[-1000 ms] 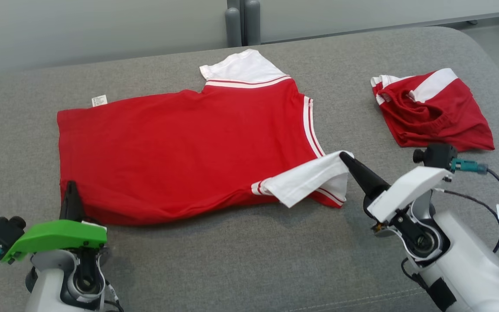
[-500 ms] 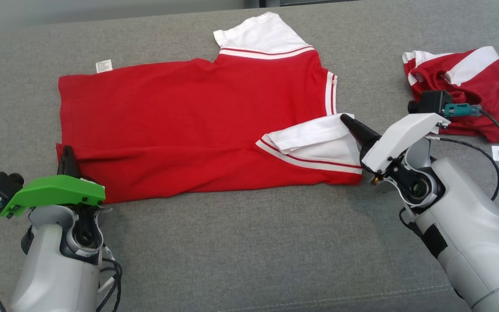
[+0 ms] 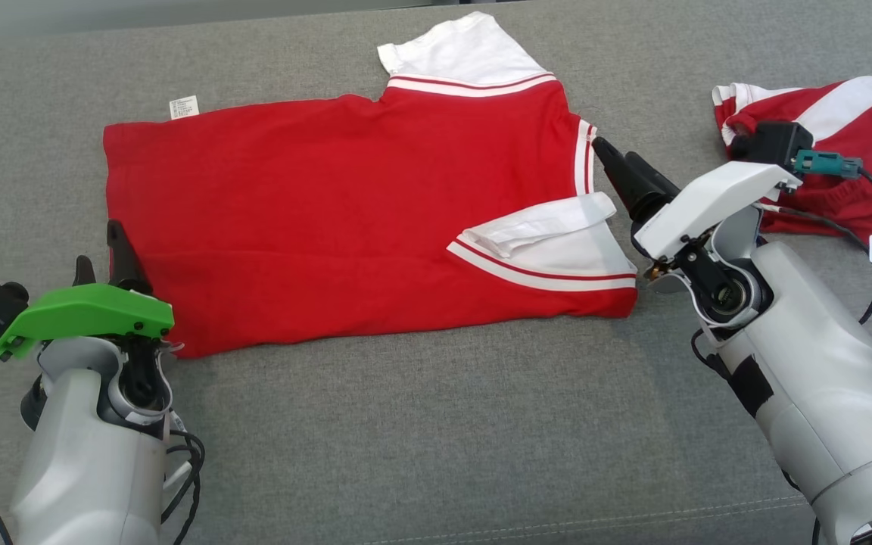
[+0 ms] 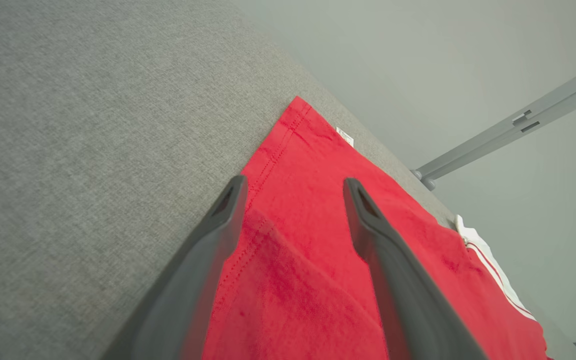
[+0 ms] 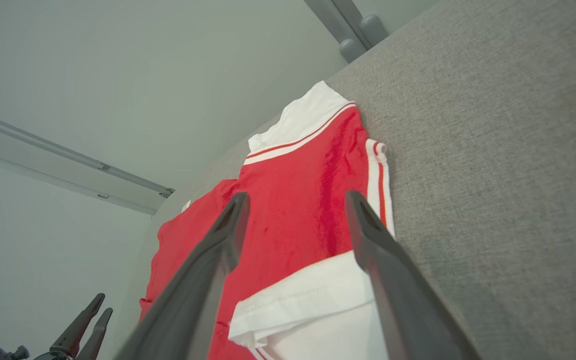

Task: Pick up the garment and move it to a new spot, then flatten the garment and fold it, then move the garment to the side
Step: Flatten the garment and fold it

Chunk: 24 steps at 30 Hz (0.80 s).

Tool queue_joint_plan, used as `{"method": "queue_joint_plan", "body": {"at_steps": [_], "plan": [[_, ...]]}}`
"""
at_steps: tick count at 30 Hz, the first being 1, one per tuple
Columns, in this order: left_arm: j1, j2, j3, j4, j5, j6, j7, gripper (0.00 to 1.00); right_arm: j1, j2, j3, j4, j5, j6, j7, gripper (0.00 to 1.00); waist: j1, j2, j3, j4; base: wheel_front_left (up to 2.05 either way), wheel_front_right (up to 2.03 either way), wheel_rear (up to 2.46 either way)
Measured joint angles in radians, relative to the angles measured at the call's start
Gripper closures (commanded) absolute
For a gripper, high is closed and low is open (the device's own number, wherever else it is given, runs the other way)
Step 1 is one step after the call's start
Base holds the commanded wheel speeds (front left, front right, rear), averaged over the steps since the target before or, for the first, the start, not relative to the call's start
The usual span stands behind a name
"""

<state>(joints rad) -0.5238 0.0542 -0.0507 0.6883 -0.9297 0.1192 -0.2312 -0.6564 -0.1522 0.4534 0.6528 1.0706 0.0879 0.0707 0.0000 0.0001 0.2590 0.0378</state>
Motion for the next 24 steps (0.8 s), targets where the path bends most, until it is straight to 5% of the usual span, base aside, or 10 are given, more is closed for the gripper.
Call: {"method": "queue_joint_plan", "body": {"at_steps": [14, 24], "plan": [[0.122, 0.001, 0.021, 0.038, -0.009, -0.055, -0.012, 0.00, 0.063, -0.058, 0.039, -0.011, -0.104, 0.026, -0.196, 0.00, 0.0000, 0.0000, -0.059, 0.001, 0.00, 0.00, 0.00], [0.176, -0.010, 0.025, 0.055, -0.073, -0.081, 0.012, 0.00, 0.163, -0.033, 0.044, -0.038, -0.093, 0.035, -0.277, 0.00, -0.0001, 0.0000, -0.093, -0.003, 0.00, 0.00, 0.00]]}}
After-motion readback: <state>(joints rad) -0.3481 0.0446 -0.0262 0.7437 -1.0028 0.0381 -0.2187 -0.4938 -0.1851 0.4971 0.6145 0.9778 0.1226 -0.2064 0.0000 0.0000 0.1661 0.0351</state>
